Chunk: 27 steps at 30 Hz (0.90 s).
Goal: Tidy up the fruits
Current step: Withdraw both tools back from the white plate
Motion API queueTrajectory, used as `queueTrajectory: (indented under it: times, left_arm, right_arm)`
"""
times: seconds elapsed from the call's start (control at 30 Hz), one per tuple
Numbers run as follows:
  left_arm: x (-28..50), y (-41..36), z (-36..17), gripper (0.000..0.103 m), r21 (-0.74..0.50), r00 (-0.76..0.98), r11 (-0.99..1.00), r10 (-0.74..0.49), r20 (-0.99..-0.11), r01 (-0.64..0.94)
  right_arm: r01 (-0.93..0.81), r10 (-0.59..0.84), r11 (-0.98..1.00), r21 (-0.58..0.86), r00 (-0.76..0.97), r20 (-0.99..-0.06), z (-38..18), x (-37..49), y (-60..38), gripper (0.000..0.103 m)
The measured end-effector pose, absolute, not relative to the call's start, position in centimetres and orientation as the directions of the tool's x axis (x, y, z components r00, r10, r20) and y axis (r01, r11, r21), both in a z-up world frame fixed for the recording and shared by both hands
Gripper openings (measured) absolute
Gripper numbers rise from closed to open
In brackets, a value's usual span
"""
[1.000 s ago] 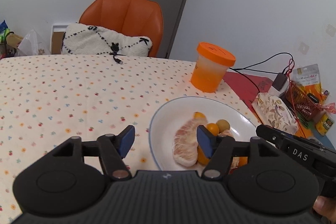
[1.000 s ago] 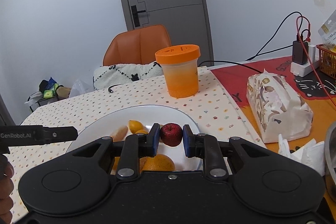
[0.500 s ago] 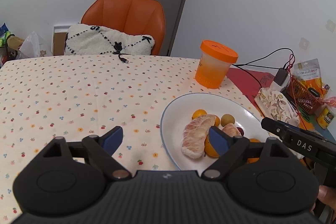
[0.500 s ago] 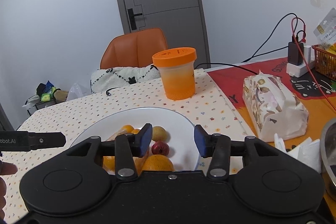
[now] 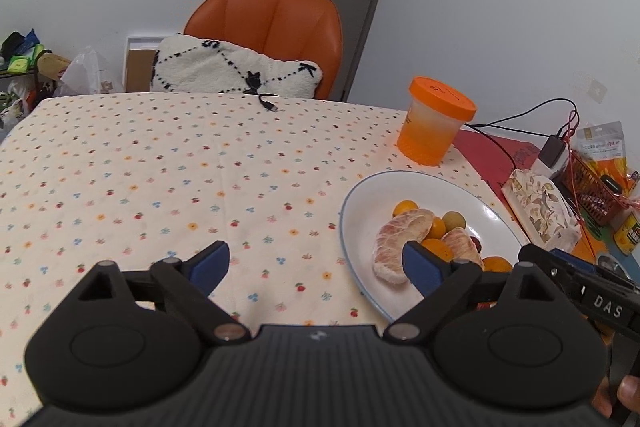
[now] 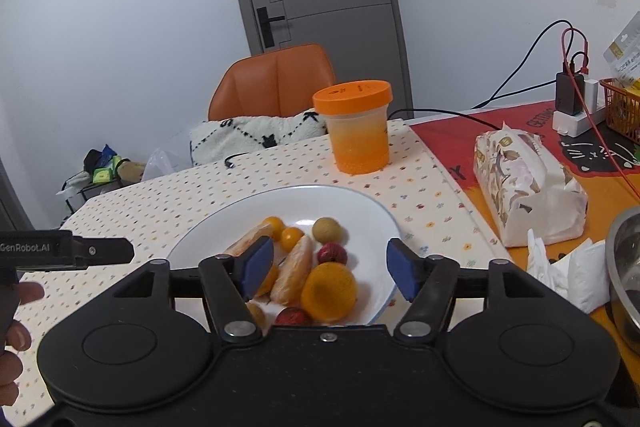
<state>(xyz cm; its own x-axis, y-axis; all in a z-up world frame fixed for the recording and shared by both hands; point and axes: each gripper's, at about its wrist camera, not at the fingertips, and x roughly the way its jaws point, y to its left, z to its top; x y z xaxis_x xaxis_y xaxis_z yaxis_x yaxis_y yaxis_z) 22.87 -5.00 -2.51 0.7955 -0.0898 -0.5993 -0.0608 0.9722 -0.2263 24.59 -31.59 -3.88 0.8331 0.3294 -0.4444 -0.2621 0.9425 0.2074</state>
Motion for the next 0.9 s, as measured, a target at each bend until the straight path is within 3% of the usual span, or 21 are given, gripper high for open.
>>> queueTrajectory:
  times: [0.2, 0.27, 0.43, 0.57, 0.9]
  left_arm:
    - [21.1, -4.6, -1.7, 0.093, -0.218, 0.808, 0.973, -0.068, -0.585, -0.076]
    - [20.5, -4.5, -1.3, 0.100, -0.221, 0.812, 0.972, -0.068, -0.579, -0.076]
    - [19.2, -4.4, -0.5, 0.103, -0.222, 0.816, 0.973, -0.076, -0.573, -0.065]
    - [17.8, -4.2, 0.3, 0.103, -0.216, 0.826, 0.975, -0.075, -0.558, -0.057]
    - [14.3, -3.2, 2.3, 0.103, -0.196, 0.847, 0.978, -0.043, -0.530, -0.073]
  right_arm:
    - [-0.285, 0.356, 0.933, 0.218, 0.816, -0.455, -3.3, 23.0, -31.3, 0.077]
    - [-0.290, 0.360, 0.932, 0.217, 0.814, -0.456, -3.1, 22.5, -31.2, 0.080]
    - [-0.290, 0.356, 0.934, 0.210, 0.817, -0.453, -2.2, 21.1, -31.0, 0.089]
    - [-0.289, 0.357, 0.933, 0.215, 0.821, -0.445, -1.5, 20.1, -31.0, 0.102]
    - [-0.310, 0.380, 0.924, 0.223, 0.812, -0.443, -0.2, 18.0, -30.9, 0.103]
